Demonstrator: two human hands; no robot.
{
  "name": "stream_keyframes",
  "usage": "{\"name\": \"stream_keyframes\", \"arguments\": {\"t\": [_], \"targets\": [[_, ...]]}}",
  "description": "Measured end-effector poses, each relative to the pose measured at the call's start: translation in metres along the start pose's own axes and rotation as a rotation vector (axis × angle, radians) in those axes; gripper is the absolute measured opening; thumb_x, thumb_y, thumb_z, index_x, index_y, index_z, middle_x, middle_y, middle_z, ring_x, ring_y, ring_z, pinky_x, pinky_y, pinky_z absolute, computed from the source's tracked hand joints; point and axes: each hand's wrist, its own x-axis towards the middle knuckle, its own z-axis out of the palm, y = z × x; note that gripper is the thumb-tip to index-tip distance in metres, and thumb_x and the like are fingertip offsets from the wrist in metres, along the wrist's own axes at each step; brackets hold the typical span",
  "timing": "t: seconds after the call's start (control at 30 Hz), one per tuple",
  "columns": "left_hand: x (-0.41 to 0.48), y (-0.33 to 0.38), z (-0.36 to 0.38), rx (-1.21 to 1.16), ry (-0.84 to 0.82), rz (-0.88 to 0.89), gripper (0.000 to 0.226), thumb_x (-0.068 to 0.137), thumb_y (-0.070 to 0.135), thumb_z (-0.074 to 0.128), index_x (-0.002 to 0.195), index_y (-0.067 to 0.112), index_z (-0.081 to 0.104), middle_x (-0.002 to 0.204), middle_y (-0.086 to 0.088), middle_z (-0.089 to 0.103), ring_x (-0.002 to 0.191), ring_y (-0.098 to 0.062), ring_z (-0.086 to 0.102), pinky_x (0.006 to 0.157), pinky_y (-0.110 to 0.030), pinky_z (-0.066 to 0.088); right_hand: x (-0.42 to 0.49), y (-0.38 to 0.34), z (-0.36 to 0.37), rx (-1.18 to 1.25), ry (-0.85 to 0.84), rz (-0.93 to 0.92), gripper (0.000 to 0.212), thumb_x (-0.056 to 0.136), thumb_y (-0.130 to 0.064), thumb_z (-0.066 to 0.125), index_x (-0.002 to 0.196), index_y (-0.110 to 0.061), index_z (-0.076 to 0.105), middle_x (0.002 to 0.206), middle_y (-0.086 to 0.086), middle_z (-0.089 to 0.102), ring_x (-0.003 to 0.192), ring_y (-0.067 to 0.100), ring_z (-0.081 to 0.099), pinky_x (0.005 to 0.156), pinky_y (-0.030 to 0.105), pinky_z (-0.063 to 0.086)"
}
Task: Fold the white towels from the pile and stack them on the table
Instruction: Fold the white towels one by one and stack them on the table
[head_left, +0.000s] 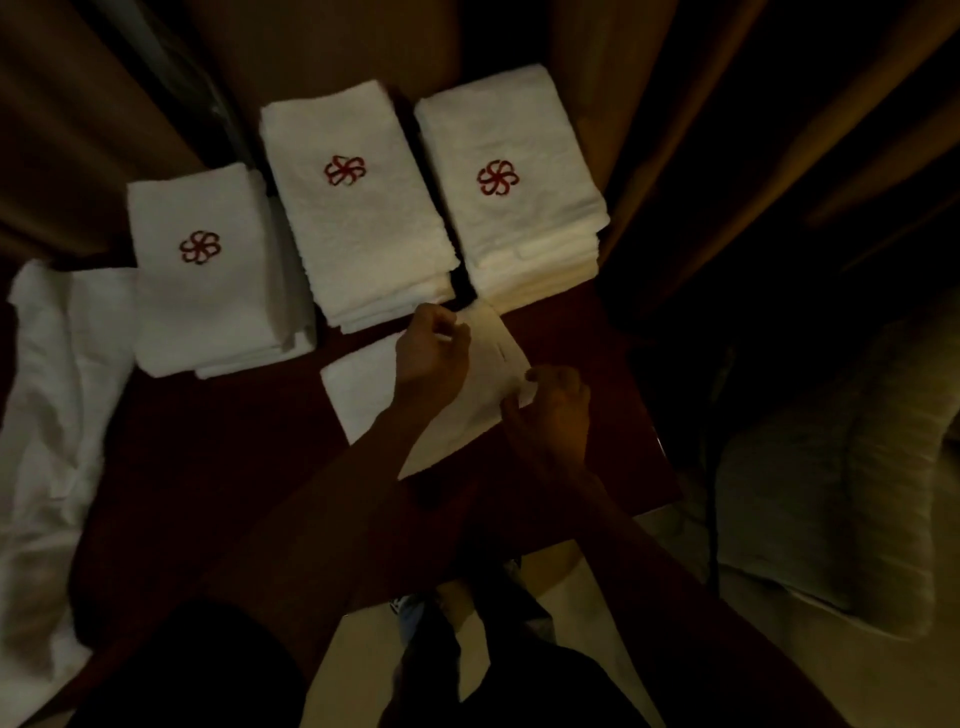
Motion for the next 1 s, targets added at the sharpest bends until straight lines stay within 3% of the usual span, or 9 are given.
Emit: {"name": "stream_keyframes", "arguments": {"t": [0.07, 0.17, 0.27, 0.33, 0.4, 0.5, 0.6, 0.83, 1.0], "targets": [[0.001, -0.007, -0.005, 0.019, -0.006, 0.019, 0.011, 0.095, 0.015, 0.059, 0.1, 0.024, 0.054, 0.091, 0.0, 0.066, 0.083, -0.015, 0.067, 0.076, -0.045, 0.059, 0.005, -0.006, -0.001, -0.036, 0.03, -0.06, 0.049, 0.082, -0.023, 0.069, 0.127, -0.012, 0.056, 0.134, 0.011, 0.048, 0.124, 0.034, 0.043, 0.087, 0.049, 0.049], [-0.001, -0.012, -0.016, 0.047, 0.005, 0.05, 0.016, 0.09, 0.02, 0.056, 0.1, 0.032, 0.054, 0.093, 0.003, 0.065, 0.082, -0.019, 0.067, 0.072, -0.047, 0.06, 0.01, -0.016, 0.0, -0.09, 0.001, -0.239, 0.052, 0.083, -0.017, 0.065, 0.134, -0.016, 0.055, 0.14, 0.012, 0.047, 0.131, 0.036, 0.04, 0.089, 0.05, 0.049], [-0.006, -0.019, -0.027, 0.212, 0.069, 0.17, 0.019, 0.088, 0.019, 0.056, 0.107, 0.019, 0.059, 0.107, -0.002, 0.063, 0.101, -0.02, 0.061, 0.086, -0.037, 0.053, 0.016, -0.019, 0.004, -0.183, -0.135, -0.387, 0.053, 0.089, -0.017, 0.058, 0.141, -0.024, 0.051, 0.153, 0.008, 0.04, 0.142, 0.032, 0.032, 0.103, 0.052, 0.044], [-0.007, -0.031, -0.035, 0.399, 0.089, 0.333, 0.027, 0.086, 0.022, 0.056, 0.109, 0.01, 0.063, 0.111, -0.007, 0.064, 0.107, -0.024, 0.059, 0.088, -0.039, 0.051, 0.02, -0.016, 0.008, -0.245, -0.255, -0.352, 0.052, 0.094, -0.021, 0.054, 0.144, -0.027, 0.045, 0.16, 0.004, 0.029, 0.15, 0.032, 0.019, 0.113, 0.057, 0.032], [-0.008, -0.05, -0.039, 0.612, 0.016, 0.419, 0.042, 0.087, 0.03, 0.057, 0.123, 0.008, 0.062, 0.128, -0.013, 0.061, 0.121, -0.029, 0.056, 0.095, -0.046, 0.05, 0.024, -0.008, 0.011, -0.253, -0.326, -0.256, 0.051, 0.098, -0.028, 0.049, 0.147, -0.034, 0.038, 0.164, -0.001, 0.019, 0.152, 0.031, 0.009, 0.116, 0.061, 0.025], [-0.019, -0.073, -0.041, 0.81, -0.182, 0.183, 0.063, 0.097, 0.054, 0.037, 0.154, 0.029, 0.029, 0.161, -0.008, 0.028, 0.149, -0.029, 0.023, 0.117, -0.053, 0.023, 0.024, 0.002, 0.013, -0.216, -0.361, -0.246, 0.053, 0.101, -0.037, 0.043, 0.151, -0.044, 0.029, 0.166, -0.006, 0.012, 0.151, 0.035, 0.009, 0.112, 0.065, 0.032], [-0.021, -0.076, -0.037, 0.852, -0.229, 0.062, 0.069, 0.095, 0.065, 0.025, 0.157, 0.04, 0.008, 0.166, -0.004, 0.014, 0.152, -0.028, 0.011, 0.12, -0.051, 0.012, 0.025, 0.008, 0.013, -0.239, -0.393, -0.236, 0.054, 0.102, -0.042, 0.039, 0.151, -0.053, 0.019, 0.166, -0.009, 0.006, 0.15, 0.037, 0.008, 0.11, 0.068, 0.032], [-0.021, -0.072, -0.045, 0.83, -0.235, 0.004, 0.073, 0.091, 0.068, 0.038, 0.155, 0.04, 0.015, 0.16, -0.001, 0.026, 0.145, -0.027, 0.025, 0.114, -0.052, 0.025, 0.016, -0.004, 0.012, -0.216, -0.351, -0.163, 0.056, 0.1, -0.045, 0.046, 0.151, -0.053, 0.023, 0.167, -0.002, 0.003, 0.152, 0.035, 0.004, 0.115, 0.065, 0.024], [-0.037, -0.065, -0.053, 0.878, -0.189, -0.113, 0.079, 0.086, 0.075, 0.041, 0.152, 0.036, 0.022, 0.152, -0.006, 0.037, 0.137, -0.035, 0.036, 0.107, -0.057, 0.03, -0.009, -0.012, 0.014, -0.133, -0.224, -0.019, 0.08, 0.09, -0.06, 0.057, 0.155, -0.037, 0.019, 0.162, 0.01, 0.012, 0.146, 0.037, 0.018, 0.111, 0.058, 0.033]]}}
